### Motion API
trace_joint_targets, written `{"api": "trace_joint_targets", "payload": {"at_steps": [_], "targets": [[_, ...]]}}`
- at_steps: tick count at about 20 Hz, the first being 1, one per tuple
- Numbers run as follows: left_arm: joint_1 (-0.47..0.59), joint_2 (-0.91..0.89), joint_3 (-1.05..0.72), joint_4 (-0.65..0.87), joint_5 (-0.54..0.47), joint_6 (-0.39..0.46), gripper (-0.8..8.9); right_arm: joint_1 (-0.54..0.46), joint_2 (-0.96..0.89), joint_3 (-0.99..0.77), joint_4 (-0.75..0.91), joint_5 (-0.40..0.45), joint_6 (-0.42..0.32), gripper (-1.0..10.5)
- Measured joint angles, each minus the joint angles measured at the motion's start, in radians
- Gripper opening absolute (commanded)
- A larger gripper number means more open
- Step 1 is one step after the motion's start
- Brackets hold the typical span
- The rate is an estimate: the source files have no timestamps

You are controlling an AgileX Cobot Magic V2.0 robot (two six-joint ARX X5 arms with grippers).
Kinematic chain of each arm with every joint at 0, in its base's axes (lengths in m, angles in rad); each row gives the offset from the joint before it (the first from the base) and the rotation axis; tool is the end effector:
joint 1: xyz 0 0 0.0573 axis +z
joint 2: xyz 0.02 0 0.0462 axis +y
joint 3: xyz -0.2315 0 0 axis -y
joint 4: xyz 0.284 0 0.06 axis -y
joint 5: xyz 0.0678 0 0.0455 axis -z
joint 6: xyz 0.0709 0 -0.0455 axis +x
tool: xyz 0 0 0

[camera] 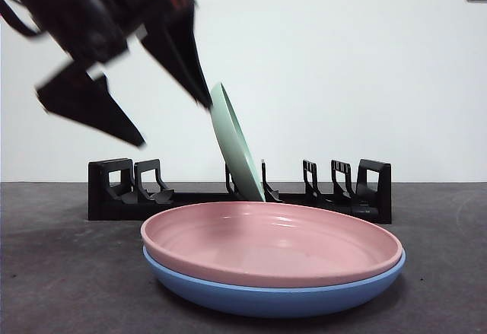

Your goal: Place the plate

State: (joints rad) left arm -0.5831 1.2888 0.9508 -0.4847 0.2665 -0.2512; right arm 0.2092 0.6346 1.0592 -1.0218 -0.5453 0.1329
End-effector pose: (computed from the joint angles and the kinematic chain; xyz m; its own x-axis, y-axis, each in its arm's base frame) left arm 0.2702 -0.2006 0.1885 0.4028 -0.5812 -0.7071 0.5073 0.7848 -0.3561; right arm 0.1624 0.0721 0.3402 0.5839 0.6542 -0.4808 -0.5190 0.7561 0.3987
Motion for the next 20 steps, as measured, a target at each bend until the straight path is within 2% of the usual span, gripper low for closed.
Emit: {"api": "trace_joint_targets", "payload": {"at_steps": [6, 10, 15, 17, 20], "targets": [[0.0, -0.33, 0.081, -0.218, 0.0, 0.008, 5.31, 0.0, 0.0, 0.0, 0.029, -0.001, -0.005, 4.6], [0.0, -0.474, 0.202, -0.383, 0.0, 0.07, 5.3, 0.0, 0.006, 0.0, 0.092, -0.023, 0.015, 4.6], [0.0, -0.559, 0.319, -0.503, 0.0, 0.148, 5.3, 0.007, 0.139, 0.0, 0.293, -0.211, 0.148, 4.6], [0.0, -0.587, 0.35, -0.538, 0.0, 0.155, 5.3, 0.029, 0.23, 0.0, 0.37, -0.253, 0.203, 4.6], [0.0, -0.635, 0.365, -0.587, 0.0, 0.151, 5.3, 0.092, 0.378, 0.033, 0.435, -0.265, 0.244, 4.6]]}}
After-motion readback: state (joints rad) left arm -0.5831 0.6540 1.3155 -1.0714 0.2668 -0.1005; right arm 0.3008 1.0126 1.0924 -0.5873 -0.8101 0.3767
